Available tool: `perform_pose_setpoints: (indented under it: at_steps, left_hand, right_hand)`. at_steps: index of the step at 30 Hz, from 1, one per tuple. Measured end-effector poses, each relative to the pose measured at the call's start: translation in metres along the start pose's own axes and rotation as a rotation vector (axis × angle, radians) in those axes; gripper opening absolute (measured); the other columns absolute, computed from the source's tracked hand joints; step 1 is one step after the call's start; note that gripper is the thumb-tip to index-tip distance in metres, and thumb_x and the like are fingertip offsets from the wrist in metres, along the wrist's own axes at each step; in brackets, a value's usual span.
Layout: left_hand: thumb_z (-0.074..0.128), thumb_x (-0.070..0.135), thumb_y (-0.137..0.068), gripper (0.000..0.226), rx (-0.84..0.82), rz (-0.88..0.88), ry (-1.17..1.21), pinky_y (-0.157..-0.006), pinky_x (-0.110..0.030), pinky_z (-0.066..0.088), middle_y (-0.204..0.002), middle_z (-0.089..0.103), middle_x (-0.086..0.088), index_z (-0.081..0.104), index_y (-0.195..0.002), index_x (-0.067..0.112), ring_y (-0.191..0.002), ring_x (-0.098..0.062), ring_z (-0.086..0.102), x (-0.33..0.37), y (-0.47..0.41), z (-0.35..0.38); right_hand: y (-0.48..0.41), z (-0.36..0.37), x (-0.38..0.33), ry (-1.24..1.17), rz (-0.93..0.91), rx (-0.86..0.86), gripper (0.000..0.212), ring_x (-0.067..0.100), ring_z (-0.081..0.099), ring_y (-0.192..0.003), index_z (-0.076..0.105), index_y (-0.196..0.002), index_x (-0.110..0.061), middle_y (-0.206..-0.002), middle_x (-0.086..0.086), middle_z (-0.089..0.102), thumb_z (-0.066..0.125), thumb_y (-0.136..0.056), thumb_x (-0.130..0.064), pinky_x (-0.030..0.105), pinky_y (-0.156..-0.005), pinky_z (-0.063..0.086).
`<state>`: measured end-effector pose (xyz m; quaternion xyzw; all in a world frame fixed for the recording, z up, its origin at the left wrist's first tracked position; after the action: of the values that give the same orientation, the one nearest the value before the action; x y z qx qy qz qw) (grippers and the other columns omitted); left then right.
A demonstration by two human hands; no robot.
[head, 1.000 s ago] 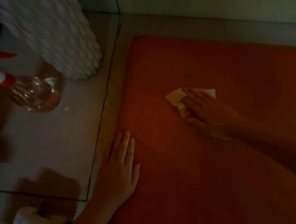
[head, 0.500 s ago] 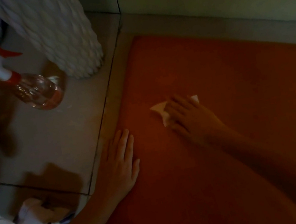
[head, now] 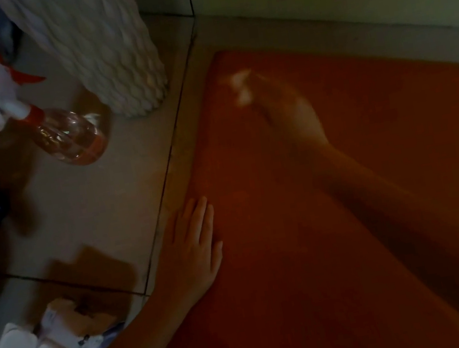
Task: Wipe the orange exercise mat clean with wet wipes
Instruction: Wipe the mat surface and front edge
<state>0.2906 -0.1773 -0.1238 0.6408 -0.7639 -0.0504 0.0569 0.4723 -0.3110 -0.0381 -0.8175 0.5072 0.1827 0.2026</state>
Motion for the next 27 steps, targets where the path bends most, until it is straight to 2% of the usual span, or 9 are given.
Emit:
perform_pose_setpoints:
  at_steps: [2, 4, 7, 11, 14, 15, 20, 24, 27]
  left_hand:
    - [0.029, 0.038, -0.097, 0.059, -0.012, -0.005, 0.000, -0.108, -0.049, 0.030, -0.150, 0.038, -0.014, 0.044, -0.141, 0.001, -0.138, -0.030, 0.037, -0.001, 0.000, 0.001]
    - [0.030, 0.038, -0.096, 0.059, -0.007, -0.008, 0.003, -0.108, -0.049, 0.030, -0.150, 0.038, -0.014, 0.045, -0.140, 0.001, -0.138, -0.029, 0.037, -0.001, -0.001, 0.001]
    - [0.031, 0.038, -0.096, 0.059, 0.001, -0.005, 0.005, -0.109, -0.049, 0.029, -0.150, 0.038, -0.014, 0.044, -0.141, 0.001, -0.138, -0.029, 0.036, -0.001, -0.002, 0.001]
    - [0.031, 0.038, -0.096, 0.059, -0.001, -0.008, 0.028, -0.110, -0.049, 0.027, -0.151, 0.036, -0.014, 0.044, -0.142, 0.002, -0.139, -0.029, 0.034, -0.001, 0.000, 0.001]
    - [0.031, 0.037, -0.096, 0.059, 0.002, -0.003, 0.024, -0.110, -0.049, 0.028, -0.150, 0.038, -0.014, 0.044, -0.141, 0.001, -0.139, -0.030, 0.036, -0.001, -0.001, 0.001]
    - [0.031, 0.037, -0.096, 0.059, 0.002, -0.003, 0.024, -0.109, -0.049, 0.030, -0.150, 0.038, -0.014, 0.045, -0.140, 0.001, -0.138, -0.030, 0.037, -0.001, 0.000, 0.001]
    - [0.031, 0.037, -0.096, 0.059, -0.009, -0.003, 0.026, -0.108, -0.050, 0.030, -0.150, 0.038, -0.015, 0.045, -0.140, 0.000, -0.139, -0.030, 0.036, -0.001, 0.001, 0.001]
    - [0.030, 0.036, -0.096, 0.059, 0.006, -0.007, 0.019, -0.109, -0.050, 0.033, -0.150, 0.037, -0.015, 0.044, -0.141, 0.000, -0.139, -0.030, 0.035, -0.001, 0.000, 0.001]
    - [0.031, 0.036, -0.096, 0.059, 0.008, -0.005, 0.028, -0.109, -0.049, 0.032, -0.150, 0.038, -0.016, 0.044, -0.140, -0.001, -0.138, -0.032, 0.036, -0.001, 0.000, 0.001]
  right_hand:
    - [0.044, 0.037, -0.016, -0.022, -0.172, -0.158, 0.044, 0.017, 0.054, -0.115, 0.056, -0.124, 0.005, -0.125, 0.015, 0.059, 0.036, -0.096, -0.023, 0.037, -0.089, 0.052]
    - [0.086, 0.074, -0.020, 0.086, -0.265, -0.391, 0.055, 0.029, 0.040, -0.133, 0.051, -0.132, 0.000, -0.140, 0.017, 0.049, 0.028, -0.092, -0.030, 0.051, -0.108, 0.037]
    - [0.097, 0.071, -0.003, 0.037, -0.172, -0.422, 0.057, 0.026, 0.023, -0.143, 0.040, -0.143, -0.008, -0.152, 0.011, 0.035, 0.025, -0.097, -0.038, 0.043, -0.116, 0.020]
    - [0.074, 0.064, 0.001, 0.053, -0.051, -0.243, 0.054, 0.030, 0.020, -0.144, 0.042, -0.140, 0.001, -0.156, 0.016, 0.021, 0.034, -0.098, -0.033, 0.050, -0.112, 0.029]
    - [0.062, 0.091, 0.003, 0.145, 0.116, -0.306, 0.060, 0.024, -0.005, -0.148, 0.015, -0.152, -0.008, -0.161, 0.009, -0.002, 0.028, -0.101, -0.038, 0.041, -0.118, -0.001]
    - [0.065, 0.096, 0.002, 0.180, 0.131, -0.298, 0.061, 0.023, -0.006, -0.148, 0.010, -0.153, -0.010, -0.161, 0.008, -0.002, 0.027, -0.101, -0.037, 0.041, -0.118, -0.003]
    - [0.117, 0.088, 0.004, 0.241, -0.188, -0.491, 0.064, 0.020, -0.012, -0.146, -0.001, -0.151, -0.015, -0.158, 0.005, -0.009, 0.012, -0.097, -0.047, 0.049, -0.120, 0.005]
    - [0.102, 0.064, 0.045, 0.215, 0.195, -0.411, 0.082, 0.018, -0.024, -0.141, -0.012, -0.150, -0.015, -0.151, 0.002, -0.027, 0.029, -0.094, -0.059, 0.041, -0.117, -0.012]
    - [0.102, 0.071, 0.029, 0.275, 0.342, -0.337, 0.075, 0.027, -0.016, -0.146, -0.004, -0.152, -0.007, -0.158, 0.014, -0.015, 0.028, -0.099, -0.050, 0.045, -0.120, -0.006]
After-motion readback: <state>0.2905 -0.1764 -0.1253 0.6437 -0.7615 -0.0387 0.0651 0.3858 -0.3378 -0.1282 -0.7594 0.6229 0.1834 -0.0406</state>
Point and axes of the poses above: each hand's wrist, its own y-axis away from the middle knuckle, its own z-axis out of the palm, x = y × z, the point moved 8 cm from there along -y, towards the middle knuckle
